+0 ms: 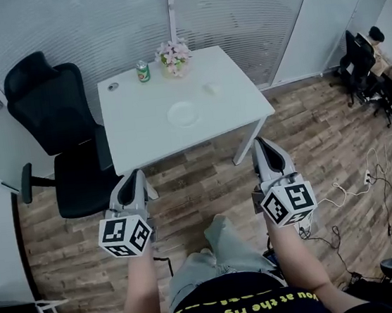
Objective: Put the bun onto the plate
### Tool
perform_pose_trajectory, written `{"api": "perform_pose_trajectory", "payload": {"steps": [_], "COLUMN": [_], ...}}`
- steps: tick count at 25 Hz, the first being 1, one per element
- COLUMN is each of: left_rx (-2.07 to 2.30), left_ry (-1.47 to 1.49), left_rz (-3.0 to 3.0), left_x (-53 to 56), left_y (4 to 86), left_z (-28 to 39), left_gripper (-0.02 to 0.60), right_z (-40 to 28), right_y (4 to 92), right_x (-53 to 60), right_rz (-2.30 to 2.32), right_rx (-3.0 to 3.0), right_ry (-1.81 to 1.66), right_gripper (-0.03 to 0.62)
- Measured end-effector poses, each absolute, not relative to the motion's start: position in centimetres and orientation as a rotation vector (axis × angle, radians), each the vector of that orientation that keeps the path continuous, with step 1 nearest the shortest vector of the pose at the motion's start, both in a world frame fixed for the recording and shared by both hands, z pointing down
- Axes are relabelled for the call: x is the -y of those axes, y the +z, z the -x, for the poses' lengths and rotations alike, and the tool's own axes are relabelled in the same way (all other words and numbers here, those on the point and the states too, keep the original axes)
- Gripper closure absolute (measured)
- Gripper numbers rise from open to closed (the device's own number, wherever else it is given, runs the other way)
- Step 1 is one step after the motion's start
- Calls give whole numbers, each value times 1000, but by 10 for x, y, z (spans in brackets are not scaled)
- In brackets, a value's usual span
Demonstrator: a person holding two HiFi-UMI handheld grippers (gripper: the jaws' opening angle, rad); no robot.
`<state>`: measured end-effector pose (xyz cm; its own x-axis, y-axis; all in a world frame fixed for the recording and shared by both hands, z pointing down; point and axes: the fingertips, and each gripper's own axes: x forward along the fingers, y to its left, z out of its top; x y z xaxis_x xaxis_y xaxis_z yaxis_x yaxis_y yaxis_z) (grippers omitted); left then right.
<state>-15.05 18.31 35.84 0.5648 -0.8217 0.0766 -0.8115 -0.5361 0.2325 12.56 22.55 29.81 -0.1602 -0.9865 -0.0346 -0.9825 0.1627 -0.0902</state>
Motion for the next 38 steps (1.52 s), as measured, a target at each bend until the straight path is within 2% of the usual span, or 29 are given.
{"api": "perform_pose_trajectory", "payload": {"steps": [20, 38], "left_rx": [1454, 1559], "left_ry": [-47, -16], "left_rz": [-2516, -2434], "left_x": [-71, 79], "left_y": [370, 374], "left_z": [139, 105], "left_gripper": [581, 581], "right_z": [-134, -183], "right_y": [315, 324], "right_x": [-83, 83], "right_rz": [1861, 1798], "right_rx": [-2410, -2471], "right_ry": [-110, -195], "right_gripper": [588, 588]}}
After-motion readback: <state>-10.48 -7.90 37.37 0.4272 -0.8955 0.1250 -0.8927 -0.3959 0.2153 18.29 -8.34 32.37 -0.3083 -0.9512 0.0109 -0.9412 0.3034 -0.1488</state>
